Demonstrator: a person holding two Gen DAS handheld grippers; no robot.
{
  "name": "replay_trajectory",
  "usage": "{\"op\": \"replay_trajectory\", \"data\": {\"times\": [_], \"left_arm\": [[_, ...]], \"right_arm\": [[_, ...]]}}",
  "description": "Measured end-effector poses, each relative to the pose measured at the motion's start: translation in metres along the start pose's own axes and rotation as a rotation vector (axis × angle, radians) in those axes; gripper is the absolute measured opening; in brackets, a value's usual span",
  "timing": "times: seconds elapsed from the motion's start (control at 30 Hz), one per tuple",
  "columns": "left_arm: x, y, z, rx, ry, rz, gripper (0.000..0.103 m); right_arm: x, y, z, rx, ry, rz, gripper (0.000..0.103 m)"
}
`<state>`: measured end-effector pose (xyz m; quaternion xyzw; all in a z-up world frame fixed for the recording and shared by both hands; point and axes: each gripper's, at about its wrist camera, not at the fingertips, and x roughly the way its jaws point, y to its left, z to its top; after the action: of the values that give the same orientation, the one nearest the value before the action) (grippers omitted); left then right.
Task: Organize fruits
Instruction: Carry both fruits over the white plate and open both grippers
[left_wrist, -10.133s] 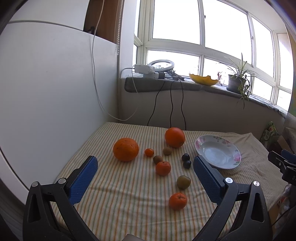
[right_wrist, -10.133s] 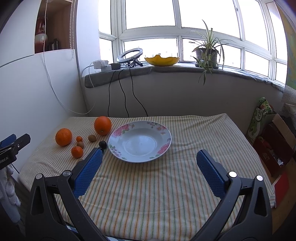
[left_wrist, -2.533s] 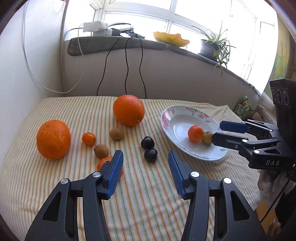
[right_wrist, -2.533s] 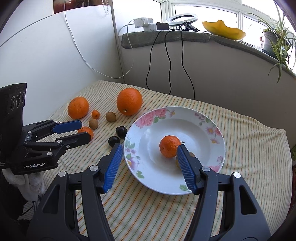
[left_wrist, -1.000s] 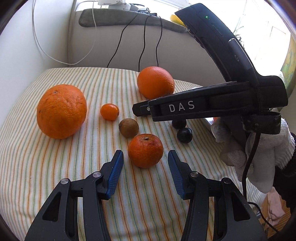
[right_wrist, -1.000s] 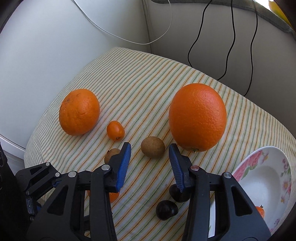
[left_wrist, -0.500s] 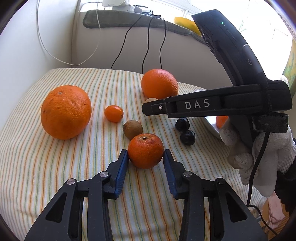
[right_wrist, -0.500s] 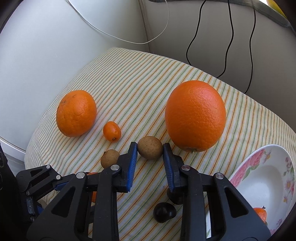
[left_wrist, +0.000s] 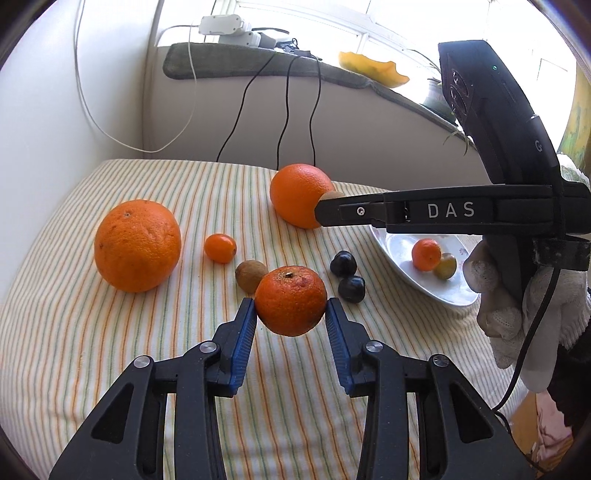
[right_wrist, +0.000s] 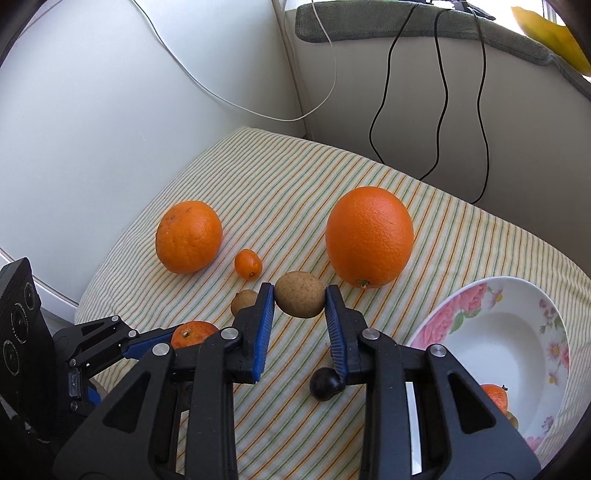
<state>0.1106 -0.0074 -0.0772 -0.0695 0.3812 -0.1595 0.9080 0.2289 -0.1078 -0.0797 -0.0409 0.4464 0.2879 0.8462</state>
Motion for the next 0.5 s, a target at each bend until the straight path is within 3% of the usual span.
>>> {"op": "replay_trajectory", "data": {"times": [0.5], "left_arm": [[0.017, -0.044, 0.02, 0.07, -0.006, -0.057, 0.037]], "right_arm": [[-0.063, -0.066, -0.017, 0.076, -0.092, -0.082, 0.029]]}}
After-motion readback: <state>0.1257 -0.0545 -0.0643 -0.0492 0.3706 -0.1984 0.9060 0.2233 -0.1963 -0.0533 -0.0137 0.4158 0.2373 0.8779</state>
